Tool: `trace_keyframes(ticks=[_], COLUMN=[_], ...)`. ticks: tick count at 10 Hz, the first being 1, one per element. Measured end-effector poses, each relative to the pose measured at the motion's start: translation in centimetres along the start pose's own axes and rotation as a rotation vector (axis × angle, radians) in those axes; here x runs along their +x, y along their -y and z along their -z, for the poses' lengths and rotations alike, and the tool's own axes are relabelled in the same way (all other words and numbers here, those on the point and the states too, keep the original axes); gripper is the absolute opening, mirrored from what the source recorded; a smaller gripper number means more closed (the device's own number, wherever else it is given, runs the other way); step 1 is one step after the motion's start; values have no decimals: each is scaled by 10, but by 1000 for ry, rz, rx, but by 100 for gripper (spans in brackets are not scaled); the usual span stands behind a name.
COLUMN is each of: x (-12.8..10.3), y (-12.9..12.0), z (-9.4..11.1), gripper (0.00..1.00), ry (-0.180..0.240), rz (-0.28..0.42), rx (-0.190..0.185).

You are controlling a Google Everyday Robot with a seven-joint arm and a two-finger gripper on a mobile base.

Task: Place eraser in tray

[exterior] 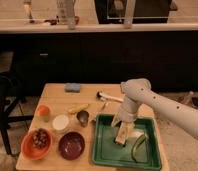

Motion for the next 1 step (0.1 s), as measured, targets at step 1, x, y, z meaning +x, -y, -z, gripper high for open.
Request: trace_keyframes(ticks=[1], x=[0], y=[0], z=[0], gripper=[62], ry=[0], rz=[0], rx=[0])
